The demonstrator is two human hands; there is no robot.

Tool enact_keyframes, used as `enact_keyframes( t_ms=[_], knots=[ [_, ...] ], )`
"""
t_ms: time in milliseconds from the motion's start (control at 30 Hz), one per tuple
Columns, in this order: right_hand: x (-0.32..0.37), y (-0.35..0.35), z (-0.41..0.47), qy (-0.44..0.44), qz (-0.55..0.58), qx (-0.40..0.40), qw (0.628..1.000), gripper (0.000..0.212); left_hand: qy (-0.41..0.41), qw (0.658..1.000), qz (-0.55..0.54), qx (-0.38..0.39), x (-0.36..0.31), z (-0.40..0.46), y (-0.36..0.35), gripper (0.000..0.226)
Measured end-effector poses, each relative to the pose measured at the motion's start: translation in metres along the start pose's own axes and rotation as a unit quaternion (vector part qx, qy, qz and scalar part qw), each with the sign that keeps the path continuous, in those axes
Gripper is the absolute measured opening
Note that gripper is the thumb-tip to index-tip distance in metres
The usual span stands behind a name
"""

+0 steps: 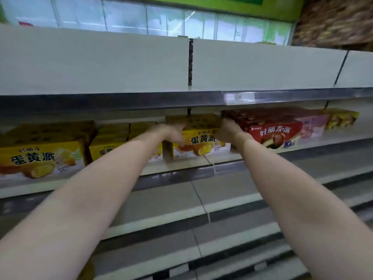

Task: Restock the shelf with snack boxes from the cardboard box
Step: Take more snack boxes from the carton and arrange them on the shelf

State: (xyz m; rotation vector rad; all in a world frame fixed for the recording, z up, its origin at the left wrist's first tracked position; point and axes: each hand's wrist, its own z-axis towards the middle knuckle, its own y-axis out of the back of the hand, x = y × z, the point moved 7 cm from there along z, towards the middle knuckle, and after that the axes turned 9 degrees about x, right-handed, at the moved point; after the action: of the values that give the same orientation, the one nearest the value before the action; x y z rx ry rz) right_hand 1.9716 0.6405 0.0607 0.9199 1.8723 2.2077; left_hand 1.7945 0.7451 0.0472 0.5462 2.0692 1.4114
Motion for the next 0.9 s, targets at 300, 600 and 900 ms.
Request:
enact_keyframes(
  t_ms=[300,600,900],
  knots=[
    [-0.039,0.001,0.056,0.046,0.053,0.083,0.994,0.029,0.098,0.991,-0.073,-0.051,0.005,0.020,0.009,0.099],
    [-0.042,-0.011,0.096,0.107,0.091,0.112,0.984,0.036,0.161,0.976,-0.139,-0.056,-0.008,0.029,-0.001,0.075],
    [-0.037,-0.003,0.097,0.139,0.028,0.088,0.986,0.034,0.183,0.961,-0.200,-0.060,-0.016,0.020,-0.007,0.087]
  ],
)
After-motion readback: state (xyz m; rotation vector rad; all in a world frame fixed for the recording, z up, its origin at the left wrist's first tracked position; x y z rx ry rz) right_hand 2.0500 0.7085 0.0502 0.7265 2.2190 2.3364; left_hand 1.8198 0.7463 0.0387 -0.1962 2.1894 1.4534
